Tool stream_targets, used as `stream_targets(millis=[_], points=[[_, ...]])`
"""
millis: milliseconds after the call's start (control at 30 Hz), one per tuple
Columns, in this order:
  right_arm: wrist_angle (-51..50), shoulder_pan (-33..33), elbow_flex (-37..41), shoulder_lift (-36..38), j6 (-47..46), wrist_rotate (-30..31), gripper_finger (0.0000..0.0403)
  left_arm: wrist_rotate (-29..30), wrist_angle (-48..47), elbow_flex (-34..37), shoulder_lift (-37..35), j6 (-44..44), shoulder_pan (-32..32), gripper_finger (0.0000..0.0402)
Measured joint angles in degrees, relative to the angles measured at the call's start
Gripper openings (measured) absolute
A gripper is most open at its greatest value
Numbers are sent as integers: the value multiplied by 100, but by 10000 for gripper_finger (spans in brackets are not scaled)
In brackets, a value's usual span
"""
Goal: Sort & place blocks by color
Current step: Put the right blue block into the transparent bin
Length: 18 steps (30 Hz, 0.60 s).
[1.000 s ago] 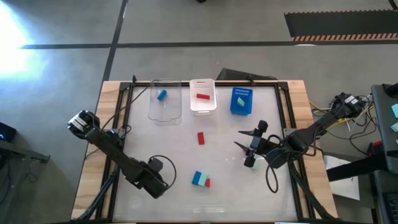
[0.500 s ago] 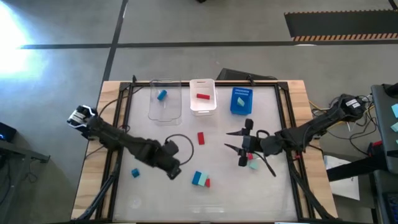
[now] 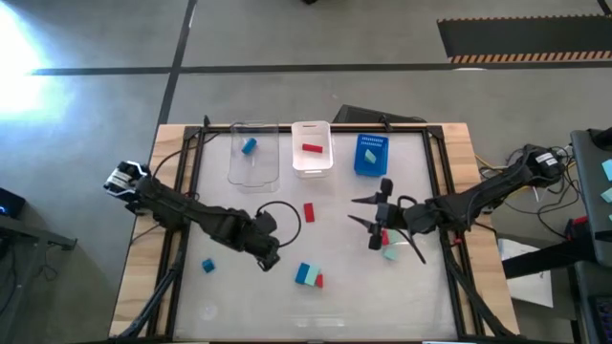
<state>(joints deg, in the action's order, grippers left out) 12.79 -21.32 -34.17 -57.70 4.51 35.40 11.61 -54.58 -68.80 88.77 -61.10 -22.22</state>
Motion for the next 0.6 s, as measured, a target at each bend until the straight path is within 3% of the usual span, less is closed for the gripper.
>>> stream_targets(millis=[400, 600], points=[[-4, 0, 56, 29, 86, -4, 189, 95, 0, 12, 2, 39, 100, 116], [-4, 0, 66, 29, 118, 2, 189, 127, -153, -442, -82, 1117, 702, 116]])
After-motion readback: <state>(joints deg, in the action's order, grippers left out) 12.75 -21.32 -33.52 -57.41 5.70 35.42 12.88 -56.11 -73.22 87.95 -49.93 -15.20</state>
